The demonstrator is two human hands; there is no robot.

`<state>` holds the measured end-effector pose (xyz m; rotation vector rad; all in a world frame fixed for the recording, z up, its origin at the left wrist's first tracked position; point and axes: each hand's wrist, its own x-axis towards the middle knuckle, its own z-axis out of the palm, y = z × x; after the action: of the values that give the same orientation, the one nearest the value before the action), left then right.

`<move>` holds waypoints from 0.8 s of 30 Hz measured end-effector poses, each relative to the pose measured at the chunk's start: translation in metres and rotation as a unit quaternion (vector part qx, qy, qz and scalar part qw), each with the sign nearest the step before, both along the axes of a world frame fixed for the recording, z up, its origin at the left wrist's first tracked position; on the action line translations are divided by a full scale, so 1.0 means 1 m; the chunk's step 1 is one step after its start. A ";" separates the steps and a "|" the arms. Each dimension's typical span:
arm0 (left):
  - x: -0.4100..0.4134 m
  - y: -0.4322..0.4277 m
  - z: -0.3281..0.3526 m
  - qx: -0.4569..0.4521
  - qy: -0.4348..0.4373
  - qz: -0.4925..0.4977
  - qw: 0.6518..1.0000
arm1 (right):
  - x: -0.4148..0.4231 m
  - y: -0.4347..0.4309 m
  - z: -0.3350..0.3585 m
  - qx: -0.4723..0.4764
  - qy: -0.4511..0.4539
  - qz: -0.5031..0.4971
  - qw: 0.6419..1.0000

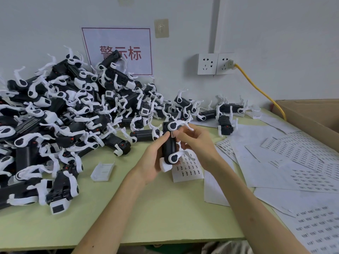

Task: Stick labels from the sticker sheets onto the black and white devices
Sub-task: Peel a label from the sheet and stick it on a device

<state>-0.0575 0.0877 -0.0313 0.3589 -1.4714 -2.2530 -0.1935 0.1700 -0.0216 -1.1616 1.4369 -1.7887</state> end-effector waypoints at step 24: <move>-0.001 -0.002 0.001 -0.012 -0.054 0.056 0.997 | 0.001 -0.002 -0.001 0.003 -0.034 0.058 0.998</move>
<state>-0.0582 0.0859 -0.0301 0.5502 -1.4921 -2.1548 -0.1930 0.1684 -0.0223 -1.1467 1.3089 -1.7269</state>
